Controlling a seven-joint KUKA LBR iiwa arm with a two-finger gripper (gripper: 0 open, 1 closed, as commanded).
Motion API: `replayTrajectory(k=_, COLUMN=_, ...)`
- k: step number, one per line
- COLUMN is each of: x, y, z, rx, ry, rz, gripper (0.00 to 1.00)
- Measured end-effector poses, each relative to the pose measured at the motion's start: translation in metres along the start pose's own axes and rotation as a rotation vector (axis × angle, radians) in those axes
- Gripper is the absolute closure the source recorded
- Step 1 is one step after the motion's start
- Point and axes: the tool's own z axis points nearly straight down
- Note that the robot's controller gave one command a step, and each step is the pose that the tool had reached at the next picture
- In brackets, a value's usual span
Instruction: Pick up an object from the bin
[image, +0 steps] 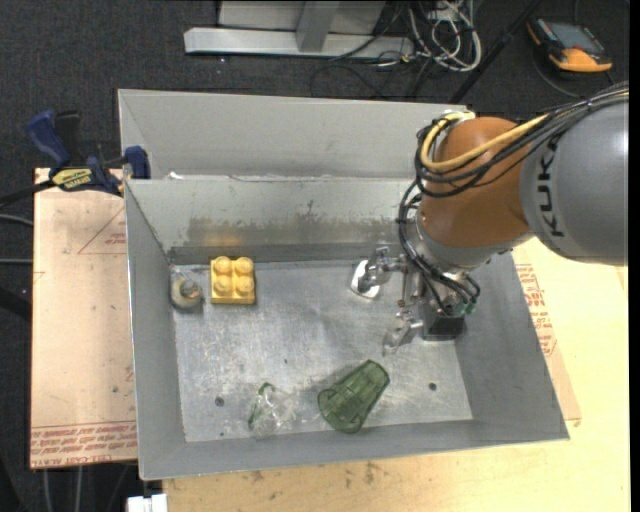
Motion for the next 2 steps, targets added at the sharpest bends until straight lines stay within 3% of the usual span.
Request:
replayTrajectory(k=1, x=0.032, y=0.024, z=0.023, rx=-0.009, ry=0.003, rz=-0.300, gripper=0.00)
replayTrajectory(k=2, x=0.038, y=0.013, z=0.064, rx=-0.004, ry=0.001, rz=-0.331, gripper=0.00)
